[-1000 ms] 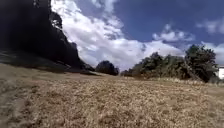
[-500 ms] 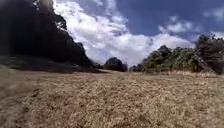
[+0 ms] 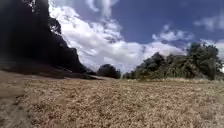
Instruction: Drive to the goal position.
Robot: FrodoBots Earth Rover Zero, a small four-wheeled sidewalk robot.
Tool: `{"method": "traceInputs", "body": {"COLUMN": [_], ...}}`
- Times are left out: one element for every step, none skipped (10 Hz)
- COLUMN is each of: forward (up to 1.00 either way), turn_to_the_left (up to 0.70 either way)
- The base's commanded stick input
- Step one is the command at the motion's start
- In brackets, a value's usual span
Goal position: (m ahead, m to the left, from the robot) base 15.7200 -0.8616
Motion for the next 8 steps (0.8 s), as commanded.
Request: {"method": "traceInputs", "body": {"forward": [0.70,0.70,0.70,0.70,0.70,0.70,0.70,0.70], "turn_to_the_left": [-0.35,-0.35,-0.35,-0.35,-0.35,-0.35,0.00,0.00]}}
